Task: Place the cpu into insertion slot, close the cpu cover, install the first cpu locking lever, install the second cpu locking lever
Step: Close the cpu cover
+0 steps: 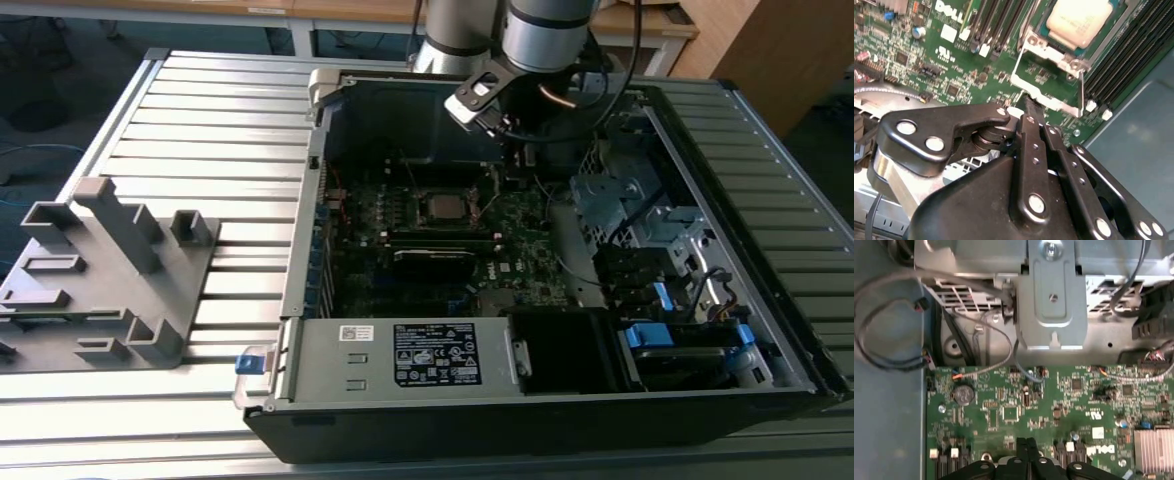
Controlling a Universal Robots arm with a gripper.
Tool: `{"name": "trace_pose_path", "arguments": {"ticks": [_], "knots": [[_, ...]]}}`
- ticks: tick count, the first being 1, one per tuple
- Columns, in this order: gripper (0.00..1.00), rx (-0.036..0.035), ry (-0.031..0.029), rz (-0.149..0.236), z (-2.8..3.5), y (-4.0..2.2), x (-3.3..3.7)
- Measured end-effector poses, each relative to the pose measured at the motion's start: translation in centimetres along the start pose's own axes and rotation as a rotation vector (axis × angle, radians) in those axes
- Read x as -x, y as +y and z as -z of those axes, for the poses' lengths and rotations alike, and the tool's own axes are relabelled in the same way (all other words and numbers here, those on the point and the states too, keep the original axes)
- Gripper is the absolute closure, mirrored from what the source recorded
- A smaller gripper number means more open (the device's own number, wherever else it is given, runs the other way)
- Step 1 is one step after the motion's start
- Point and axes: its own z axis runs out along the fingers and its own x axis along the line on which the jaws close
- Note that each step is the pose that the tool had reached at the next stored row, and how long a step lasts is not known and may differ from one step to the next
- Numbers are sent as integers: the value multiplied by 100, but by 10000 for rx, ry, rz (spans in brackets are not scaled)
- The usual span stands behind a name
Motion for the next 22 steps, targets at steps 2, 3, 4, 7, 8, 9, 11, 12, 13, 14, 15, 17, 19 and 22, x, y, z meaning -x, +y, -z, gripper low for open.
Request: {"name": "trace_pose_path", "arguments": {"ticks": [2, 3, 4, 7, 8, 9, 11, 12, 13, 14, 15, 17, 19, 22], "knots": [[90, 16, 2, -1, 1, -48, 2], [90, 22, 2, -2, 2, -71, 3], [90, 28, 2, -2, 3, -93, 3], [90, 38, 2, -3, 5, -150, 6], [90, 39, 2, -3, 5, -171, 6], [90, 40, 3, -3, 5, -180, 7], [90, 40, 2, -2, 6, -205, 7], [90, 41, 2, -2, 6, -219, 8], [90, 42, 1, -2, 6, -233, 8], [90, 43, 1, -3, 7, -252, 9], [90, 44, 0, -3, 7, -272, 10], [90, 47, 3, -3, 6, -307, 11], [90, 47, 2, -3, 6, -338, 12], [90, 48, 2, -4, 6, -355, 13]]}}
